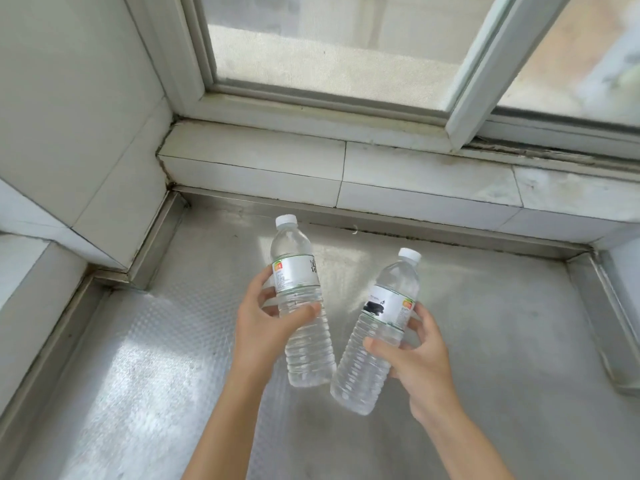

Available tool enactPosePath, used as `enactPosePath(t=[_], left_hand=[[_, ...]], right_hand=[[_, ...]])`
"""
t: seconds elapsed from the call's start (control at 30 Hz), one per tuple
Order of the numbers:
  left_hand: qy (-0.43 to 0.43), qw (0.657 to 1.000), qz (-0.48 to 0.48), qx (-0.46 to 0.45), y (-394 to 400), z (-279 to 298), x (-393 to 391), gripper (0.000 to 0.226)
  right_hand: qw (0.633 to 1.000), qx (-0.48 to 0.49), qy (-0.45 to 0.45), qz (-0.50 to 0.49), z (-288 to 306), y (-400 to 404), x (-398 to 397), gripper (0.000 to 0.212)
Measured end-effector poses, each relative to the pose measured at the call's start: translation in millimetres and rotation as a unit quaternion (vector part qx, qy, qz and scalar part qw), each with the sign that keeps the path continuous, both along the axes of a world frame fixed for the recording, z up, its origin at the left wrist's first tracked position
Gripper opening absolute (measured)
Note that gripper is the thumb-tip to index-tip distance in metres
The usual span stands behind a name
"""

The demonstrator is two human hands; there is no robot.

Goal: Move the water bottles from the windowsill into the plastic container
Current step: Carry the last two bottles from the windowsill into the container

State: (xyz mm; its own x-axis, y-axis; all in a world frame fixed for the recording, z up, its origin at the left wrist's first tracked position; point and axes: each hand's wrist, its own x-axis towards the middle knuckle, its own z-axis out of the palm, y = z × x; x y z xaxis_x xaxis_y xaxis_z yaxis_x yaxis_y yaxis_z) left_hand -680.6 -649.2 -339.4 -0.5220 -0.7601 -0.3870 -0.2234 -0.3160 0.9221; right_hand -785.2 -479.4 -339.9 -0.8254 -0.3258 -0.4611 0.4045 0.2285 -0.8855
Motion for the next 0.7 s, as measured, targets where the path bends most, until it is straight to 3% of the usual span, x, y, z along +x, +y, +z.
enactPosePath(t=[0.37,0.7], left_hand=[[0.060,0.983,-0.172,-0.026,110,66,12,0.087],[0.084,0.918,-0.383,-0.063,282,95,33,0.090]], right_hand=[[0.993,-0.056,0.081,-0.068,67,145,43,0.085],[0.956,-0.071,0.154,-0.238,96,330,127,0.102]])
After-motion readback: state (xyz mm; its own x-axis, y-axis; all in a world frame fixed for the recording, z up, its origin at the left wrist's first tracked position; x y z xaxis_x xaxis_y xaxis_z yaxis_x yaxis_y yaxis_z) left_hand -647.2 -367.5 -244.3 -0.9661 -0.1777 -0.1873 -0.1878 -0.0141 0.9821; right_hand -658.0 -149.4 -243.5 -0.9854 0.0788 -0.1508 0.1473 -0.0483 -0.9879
